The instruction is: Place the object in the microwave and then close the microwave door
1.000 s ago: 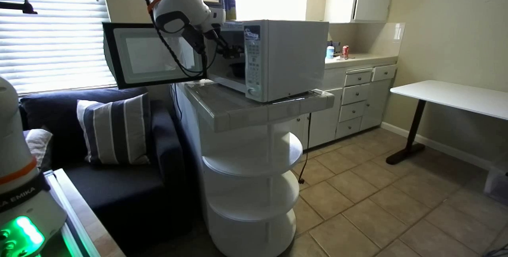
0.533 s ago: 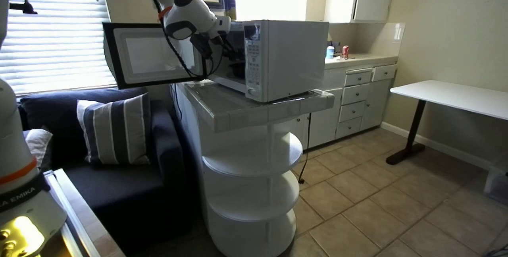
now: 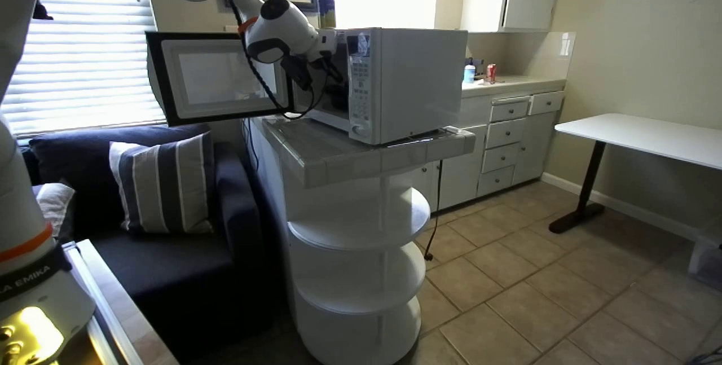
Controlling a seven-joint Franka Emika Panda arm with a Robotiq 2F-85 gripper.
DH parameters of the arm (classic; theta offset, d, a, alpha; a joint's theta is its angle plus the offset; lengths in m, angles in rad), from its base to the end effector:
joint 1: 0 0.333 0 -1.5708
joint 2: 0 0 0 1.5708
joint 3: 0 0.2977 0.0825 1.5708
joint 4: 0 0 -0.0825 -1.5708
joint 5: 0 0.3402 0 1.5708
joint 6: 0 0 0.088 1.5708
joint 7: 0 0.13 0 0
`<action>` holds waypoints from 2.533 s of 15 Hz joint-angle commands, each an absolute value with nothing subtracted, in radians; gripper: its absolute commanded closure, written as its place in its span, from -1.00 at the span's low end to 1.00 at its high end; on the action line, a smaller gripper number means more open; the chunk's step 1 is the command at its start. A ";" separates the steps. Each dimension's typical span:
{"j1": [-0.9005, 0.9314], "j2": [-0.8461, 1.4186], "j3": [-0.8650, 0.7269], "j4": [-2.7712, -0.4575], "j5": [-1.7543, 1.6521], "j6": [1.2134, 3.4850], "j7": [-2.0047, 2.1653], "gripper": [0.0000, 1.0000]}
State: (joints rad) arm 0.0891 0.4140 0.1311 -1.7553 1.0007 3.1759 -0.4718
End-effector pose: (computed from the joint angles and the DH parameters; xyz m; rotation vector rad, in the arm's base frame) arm 0.6583 0.0557 0.4164 -2.4414 0.4488 -1.2439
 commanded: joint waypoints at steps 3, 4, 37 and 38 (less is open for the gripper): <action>0.097 0.380 0.112 -1.817 0.987 3.136 -0.451 -0.43; 0.103 0.360 0.101 -1.844 0.980 3.114 -0.441 -0.57; 0.205 -0.329 0.173 -2.034 0.095 2.271 0.147 0.16; 0.223 -0.322 0.176 -2.019 0.133 2.285 0.124 0.30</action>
State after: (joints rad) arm 0.1897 -0.3398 0.1657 -2.0588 0.0508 2.2453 0.1793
